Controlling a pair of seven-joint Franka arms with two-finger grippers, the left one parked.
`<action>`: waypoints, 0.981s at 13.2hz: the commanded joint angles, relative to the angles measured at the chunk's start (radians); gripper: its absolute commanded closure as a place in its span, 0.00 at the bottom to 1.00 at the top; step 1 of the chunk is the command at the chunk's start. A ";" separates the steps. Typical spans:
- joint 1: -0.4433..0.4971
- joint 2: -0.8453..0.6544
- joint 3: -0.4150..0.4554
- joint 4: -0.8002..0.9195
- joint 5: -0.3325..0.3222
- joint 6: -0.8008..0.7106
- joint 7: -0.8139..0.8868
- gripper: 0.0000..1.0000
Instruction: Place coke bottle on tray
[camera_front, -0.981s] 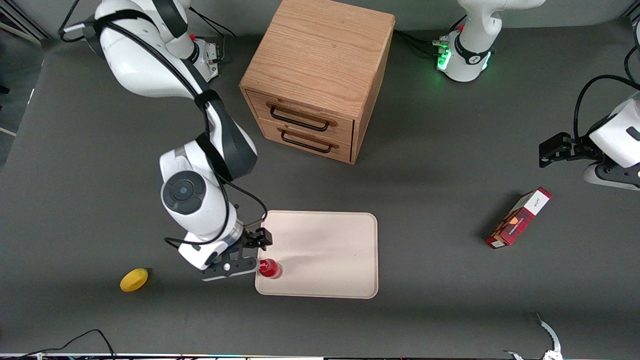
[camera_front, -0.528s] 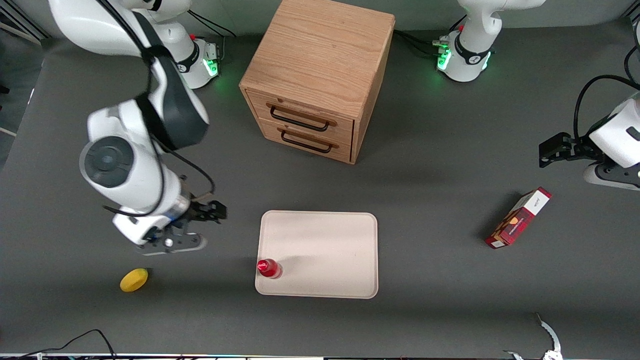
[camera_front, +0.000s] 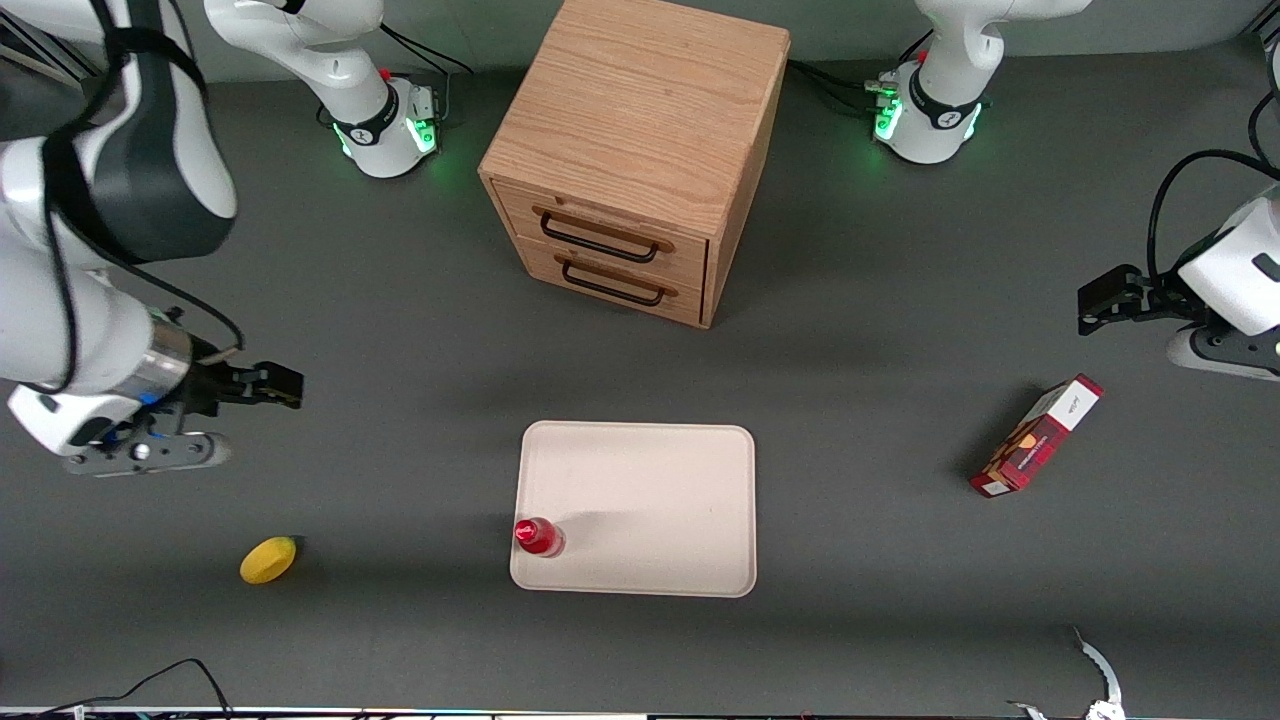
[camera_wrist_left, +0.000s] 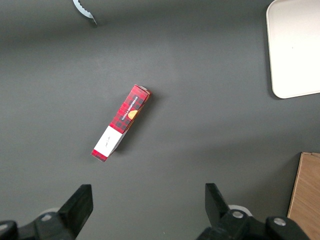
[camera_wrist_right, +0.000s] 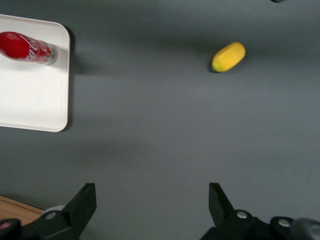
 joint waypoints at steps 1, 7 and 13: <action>-0.063 -0.107 0.019 -0.119 0.030 0.017 -0.066 0.00; -0.100 -0.208 0.033 -0.199 0.047 0.012 -0.077 0.00; -0.049 -0.257 -0.097 -0.233 0.148 0.005 -0.063 0.00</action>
